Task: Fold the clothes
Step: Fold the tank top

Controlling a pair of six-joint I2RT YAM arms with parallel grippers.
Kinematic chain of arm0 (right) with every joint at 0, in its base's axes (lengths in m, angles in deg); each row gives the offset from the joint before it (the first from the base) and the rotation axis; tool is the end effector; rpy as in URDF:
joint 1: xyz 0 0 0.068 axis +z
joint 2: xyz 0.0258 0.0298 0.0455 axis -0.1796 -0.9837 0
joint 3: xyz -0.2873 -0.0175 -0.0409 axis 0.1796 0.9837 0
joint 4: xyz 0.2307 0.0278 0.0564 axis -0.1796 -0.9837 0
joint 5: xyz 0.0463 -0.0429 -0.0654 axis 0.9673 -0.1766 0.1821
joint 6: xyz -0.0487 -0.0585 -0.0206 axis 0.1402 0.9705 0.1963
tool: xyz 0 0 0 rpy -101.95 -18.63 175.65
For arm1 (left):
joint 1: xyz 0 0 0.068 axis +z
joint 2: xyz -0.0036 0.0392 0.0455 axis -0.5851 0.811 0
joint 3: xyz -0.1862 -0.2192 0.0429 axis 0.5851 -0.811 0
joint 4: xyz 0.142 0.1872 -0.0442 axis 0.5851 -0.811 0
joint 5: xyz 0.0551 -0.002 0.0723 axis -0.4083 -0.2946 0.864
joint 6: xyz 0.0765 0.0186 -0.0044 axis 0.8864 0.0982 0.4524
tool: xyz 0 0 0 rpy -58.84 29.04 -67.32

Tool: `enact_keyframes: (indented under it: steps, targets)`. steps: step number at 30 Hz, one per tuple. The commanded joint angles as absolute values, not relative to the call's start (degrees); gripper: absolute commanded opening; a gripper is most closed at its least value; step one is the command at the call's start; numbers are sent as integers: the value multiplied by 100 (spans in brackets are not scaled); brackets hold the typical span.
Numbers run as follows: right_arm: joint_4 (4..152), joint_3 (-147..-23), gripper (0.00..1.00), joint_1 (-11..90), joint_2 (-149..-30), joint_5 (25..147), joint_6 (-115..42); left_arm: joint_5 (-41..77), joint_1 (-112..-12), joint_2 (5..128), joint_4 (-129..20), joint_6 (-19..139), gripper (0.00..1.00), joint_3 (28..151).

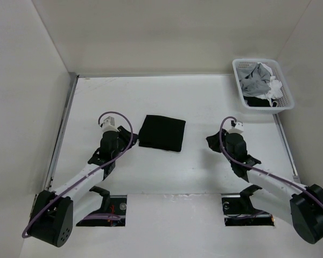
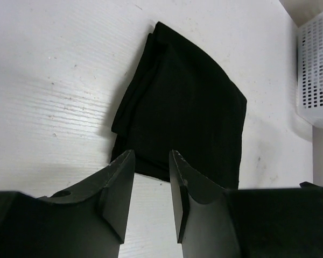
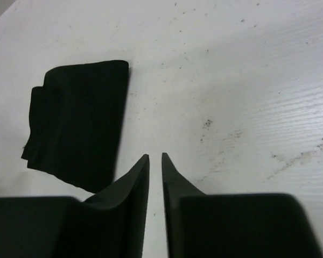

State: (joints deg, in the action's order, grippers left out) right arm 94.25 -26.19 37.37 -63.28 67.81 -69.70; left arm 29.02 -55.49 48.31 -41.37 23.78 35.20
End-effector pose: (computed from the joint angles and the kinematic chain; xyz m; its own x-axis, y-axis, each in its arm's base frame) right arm 0.1828 0.0791 0.2024 -0.4483 0.4802 -0.7540 -0.0075 0.8414 0.5403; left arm 0.1934 -0.0655 0.1985 -0.4762 -0.6128 -0.6307 -0.0888 0.7470 -0.6588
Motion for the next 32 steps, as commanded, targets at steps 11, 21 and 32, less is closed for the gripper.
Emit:
enact_keyframes:
  steps: [11,21,32]
  targets:
    - [10871,-2288,56,3535,-6676,6882,-7076,3307,-5229,4383,-4855,2910,41,3807]
    - [10915,-2306,59,3544,-6756,6838,-7067,3298,-5343,4630,-4776,2936,41,4026]
    - [10915,-2324,60,3544,-6800,6873,-7058,3342,-5395,4796,-4758,2936,43,4106]
